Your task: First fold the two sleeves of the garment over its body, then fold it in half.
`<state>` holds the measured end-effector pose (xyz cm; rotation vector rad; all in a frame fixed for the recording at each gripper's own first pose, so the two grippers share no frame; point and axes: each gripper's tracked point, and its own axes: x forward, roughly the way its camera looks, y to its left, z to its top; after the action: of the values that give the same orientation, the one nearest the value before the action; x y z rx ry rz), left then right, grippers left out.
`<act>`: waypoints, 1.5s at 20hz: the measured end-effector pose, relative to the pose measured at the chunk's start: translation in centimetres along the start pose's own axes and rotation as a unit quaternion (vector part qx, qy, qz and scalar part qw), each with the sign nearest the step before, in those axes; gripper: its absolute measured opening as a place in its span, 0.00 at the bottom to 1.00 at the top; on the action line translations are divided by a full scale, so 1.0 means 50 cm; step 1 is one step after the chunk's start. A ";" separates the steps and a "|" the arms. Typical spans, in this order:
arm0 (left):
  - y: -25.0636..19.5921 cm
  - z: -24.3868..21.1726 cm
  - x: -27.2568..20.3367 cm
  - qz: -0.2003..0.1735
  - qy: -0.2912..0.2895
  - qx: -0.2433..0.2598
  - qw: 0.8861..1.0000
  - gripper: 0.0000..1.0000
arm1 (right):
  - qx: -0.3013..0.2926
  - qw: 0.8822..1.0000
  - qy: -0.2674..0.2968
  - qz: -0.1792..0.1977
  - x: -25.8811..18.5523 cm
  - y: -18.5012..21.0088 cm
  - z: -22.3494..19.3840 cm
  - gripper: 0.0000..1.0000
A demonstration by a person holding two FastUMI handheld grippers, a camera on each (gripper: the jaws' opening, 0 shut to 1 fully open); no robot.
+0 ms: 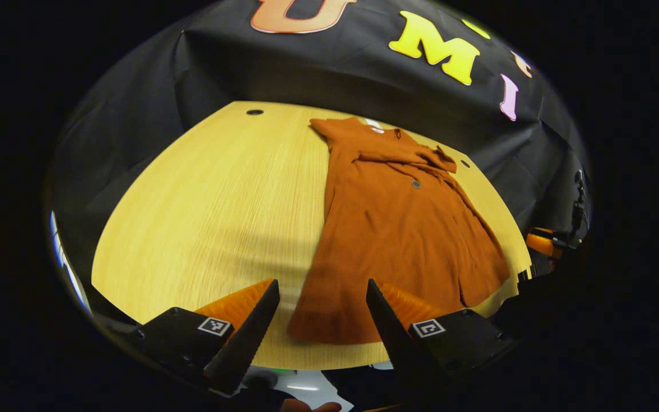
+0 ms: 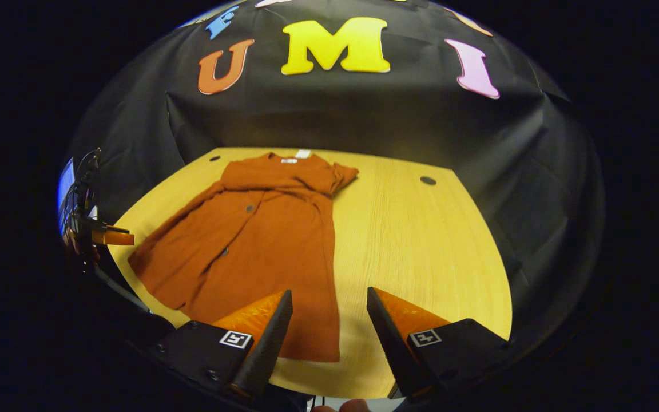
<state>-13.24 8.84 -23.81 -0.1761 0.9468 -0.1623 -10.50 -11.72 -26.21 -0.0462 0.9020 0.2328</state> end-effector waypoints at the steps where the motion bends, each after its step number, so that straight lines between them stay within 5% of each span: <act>1: 0.003 -0.011 0.003 -0.002 0.008 0.001 1.000 0.99 | 0.003 1.000 0.015 -0.001 0.013 -0.001 -0.019 0.84; 14: -0.039 -0.056 0.050 -0.023 0.056 0.017 0.998 0.96 | 0.011 0.994 0.109 -0.006 0.084 0.024 -0.144 0.86; 15: -0.039 -0.056 0.055 -0.014 0.056 0.017 0.998 0.93 | 0.011 0.994 0.111 -0.002 0.083 0.034 -0.143 0.77; 17: -0.051 -0.060 0.059 -0.019 0.063 0.021 0.998 0.80 | 0.021 0.993 0.116 0.005 0.088 0.050 -0.139 0.48; 19: -0.045 -0.064 0.060 -0.011 0.076 0.012 0.997 0.38 | 0.029 0.992 0.124 0.005 0.096 0.056 -0.135 0.12; 21: -0.049 -0.062 0.062 -0.015 0.080 0.000 0.997 0.07 | 0.037 0.990 0.134 0.011 0.097 0.060 -0.129 0.09; 23: -0.066 -0.047 0.052 -0.031 0.077 -0.009 0.996 0.03 | 0.071 0.990 0.121 0.022 0.093 0.066 -0.099 0.01; 30: -0.146 0.209 0.003 -0.089 -0.034 0.051 0.994 0.03 | 0.113 0.993 0.006 0.035 0.064 0.047 0.163 0.00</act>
<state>-5.05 2.53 -16.36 -0.1705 0.8522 -0.3661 -2.78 -7.74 -23.52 0.1950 0.9389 0.1953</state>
